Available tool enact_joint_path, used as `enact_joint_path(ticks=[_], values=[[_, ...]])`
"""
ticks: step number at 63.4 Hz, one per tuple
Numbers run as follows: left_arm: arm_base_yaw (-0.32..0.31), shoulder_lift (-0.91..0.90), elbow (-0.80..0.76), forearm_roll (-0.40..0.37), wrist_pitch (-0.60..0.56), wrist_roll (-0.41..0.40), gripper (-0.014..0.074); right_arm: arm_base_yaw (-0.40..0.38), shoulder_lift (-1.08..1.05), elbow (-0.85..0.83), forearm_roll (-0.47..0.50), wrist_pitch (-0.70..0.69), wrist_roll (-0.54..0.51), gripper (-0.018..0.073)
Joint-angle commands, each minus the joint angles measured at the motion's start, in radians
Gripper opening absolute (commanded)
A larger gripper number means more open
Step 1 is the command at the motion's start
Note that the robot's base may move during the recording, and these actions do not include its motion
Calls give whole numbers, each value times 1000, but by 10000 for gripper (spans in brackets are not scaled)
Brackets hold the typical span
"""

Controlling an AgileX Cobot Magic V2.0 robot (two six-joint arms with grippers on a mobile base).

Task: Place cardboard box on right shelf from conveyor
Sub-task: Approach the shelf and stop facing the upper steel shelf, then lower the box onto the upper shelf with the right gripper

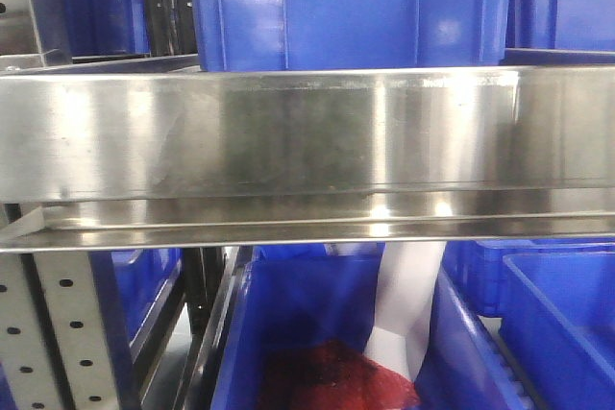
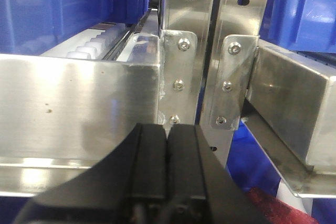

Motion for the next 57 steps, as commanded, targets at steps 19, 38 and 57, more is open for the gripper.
enact_joint_path(ticks=[19,38,57], values=[[-2,-12,-3,-5,-80,-5,-119,225,346,-174,-12,-110,-503,217],[-2,-12,-3,-5,-80,-5,-119,234,543,-174,-29,-143,-540,216],[-2,-12,-3,-5,-80,-5,-119,197,584,-174,-94,-185,-540,218]])
